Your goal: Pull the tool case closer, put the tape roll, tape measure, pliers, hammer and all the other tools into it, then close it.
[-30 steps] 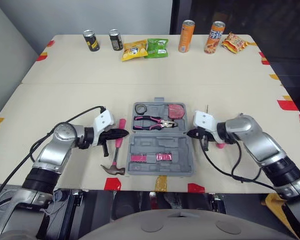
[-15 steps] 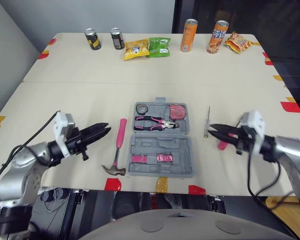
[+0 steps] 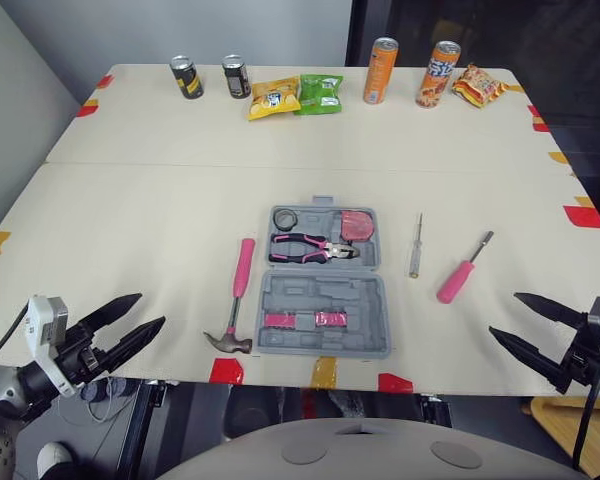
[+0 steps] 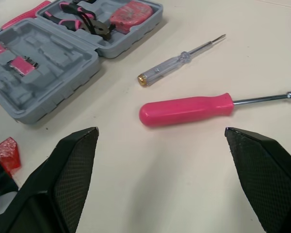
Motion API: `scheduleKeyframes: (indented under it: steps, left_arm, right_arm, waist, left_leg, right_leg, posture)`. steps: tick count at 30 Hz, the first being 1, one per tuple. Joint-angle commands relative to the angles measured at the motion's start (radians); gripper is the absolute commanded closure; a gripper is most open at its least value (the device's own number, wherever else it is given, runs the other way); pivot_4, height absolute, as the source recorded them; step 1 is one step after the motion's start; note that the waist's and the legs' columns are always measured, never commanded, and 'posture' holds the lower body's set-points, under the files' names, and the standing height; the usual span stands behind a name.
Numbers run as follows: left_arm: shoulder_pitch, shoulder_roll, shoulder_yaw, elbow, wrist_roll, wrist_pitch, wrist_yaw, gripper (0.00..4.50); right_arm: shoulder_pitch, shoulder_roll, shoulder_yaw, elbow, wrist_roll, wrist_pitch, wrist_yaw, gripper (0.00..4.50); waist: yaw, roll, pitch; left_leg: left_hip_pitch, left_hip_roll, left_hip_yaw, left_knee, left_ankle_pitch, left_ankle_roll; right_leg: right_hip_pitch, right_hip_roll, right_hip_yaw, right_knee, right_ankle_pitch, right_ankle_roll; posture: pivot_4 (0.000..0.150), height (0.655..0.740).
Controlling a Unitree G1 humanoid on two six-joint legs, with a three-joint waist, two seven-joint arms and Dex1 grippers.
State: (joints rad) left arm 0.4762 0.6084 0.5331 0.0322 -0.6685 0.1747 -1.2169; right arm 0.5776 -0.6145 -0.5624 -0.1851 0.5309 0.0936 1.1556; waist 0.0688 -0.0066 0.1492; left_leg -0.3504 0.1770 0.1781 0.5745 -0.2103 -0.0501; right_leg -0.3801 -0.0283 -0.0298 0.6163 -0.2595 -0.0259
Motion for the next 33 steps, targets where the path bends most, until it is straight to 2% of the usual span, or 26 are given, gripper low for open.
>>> scheduleKeyframes:
  steps: [1,6,11,14,17,20,23,25,29,33]
  left_arm:
    - [-0.013,0.004,0.01,0.008,0.008,-0.031,-0.012,0.02]
    - [-0.08,0.005,-0.033,-0.047,-0.004,-0.024,-0.023,0.02]
    - [-0.16,0.02,-0.104,-0.193,-0.053,0.05,-0.013,0.02]
    - [-0.216,0.03,-0.147,-0.279,-0.076,0.101,0.008,0.02]
    - [-0.274,0.05,-0.186,-0.323,-0.096,0.14,-0.002,0.02]
    - [-0.32,0.057,-0.216,-0.362,-0.112,0.162,0.0,0.02]
    - [-0.376,0.078,-0.25,-0.364,-0.116,0.18,-0.03,0.02]
    - [-0.385,0.073,-0.275,-0.385,-0.114,0.184,-0.025,0.02]
    - [-0.434,0.09,-0.315,-0.38,-0.123,0.197,-0.064,0.02]
    - [-0.49,0.087,-0.345,-0.379,-0.126,0.205,-0.076,0.02]
  right_arm:
    - [-0.012,-0.007,-0.024,0.022,0.011,-0.032,0.001,0.03]
    - [-0.09,-0.011,0.018,-0.031,0.03,0.024,-0.057,0.03]
    - [-0.186,-0.02,0.108,-0.153,-0.009,0.13,-0.197,0.03]
    - [-0.25,-0.036,0.184,-0.234,-0.009,0.272,-0.296,0.03]
    - [-0.341,-0.007,0.258,-0.325,-0.1,0.457,-0.543,0.03]
    - [-0.399,0.021,0.309,-0.386,-0.027,0.59,-0.594,0.03]
    - [-0.459,0.028,0.375,-0.42,-0.057,0.648,-0.649,0.03]
    - [-0.474,-0.007,0.386,-0.411,-0.079,0.612,-0.613,0.03]
    - [-0.605,-0.21,0.471,-0.308,-0.133,0.52,-0.388,0.03]
    - [-0.783,-0.359,0.602,-0.069,-0.234,0.308,-0.118,0.03]
  waist:
    - [0.0,0.0,0.0]
    - [0.002,0.0,-0.001]
    - [0.003,0.001,-0.001]
    - [0.002,0.001,-0.002]
    - [-0.002,0.001,-0.002]
    - [-0.002,0.002,-0.002]
    - [-0.001,0.002,-0.002]
    - [-0.001,0.002,-0.002]
    - [-0.007,0.003,-0.001]
    - [-0.012,0.002,-0.001]
  left_leg:
    - [0.0,0.0,0.0,0.0,0.0,0.0]
    - [0.001,0.0,0.0,0.0,0.0,0.001]
    - [0.001,0.0,-0.001,0.002,0.001,0.002]
    - [0.001,0.0,-0.001,0.003,0.001,0.002]
    - [0.001,0.0,-0.001,0.004,0.001,0.002]
    - [0.001,0.0,-0.001,0.006,0.001,0.001]
    - [0.001,0.0,-0.001,0.006,0.001,0.001]
    - [0.001,0.0,-0.001,0.007,0.002,0.001]
    - [0.0,-0.001,0.0,0.011,0.001,0.001]
    - [0.001,-0.001,-0.001,0.013,0.001,0.001]
  right_leg:
    - [0.0,0.0,0.0,0.0,0.0,0.0]
    - [0.001,0.0,0.0,0.002,0.0,0.0]
    - [0.001,0.0,0.0,0.005,0.001,-0.001]
    - [0.001,0.0,0.0,0.007,0.001,-0.001]
    - [0.0,0.0,0.0,0.009,0.001,-0.001]
    - [0.0,0.0,0.0,0.01,0.001,-0.001]
    - [0.0,0.0,0.0,0.011,0.001,-0.001]
    - [-0.001,0.0,0.0,0.012,0.001,-0.001]
    - [-0.001,-0.001,0.002,0.013,0.003,0.001]
    - [0.0,-0.001,0.002,0.016,0.003,0.001]
  posture:
    - [0.15,0.74]
    - [0.15,0.74]
    - [0.15,0.74]
    - [0.15,0.74]
    - [0.15,0.74]
    - [0.15,0.74]
    - [0.15,0.74]
    - [0.15,0.74]
    - [0.15,0.74]
    - [0.15,0.74]
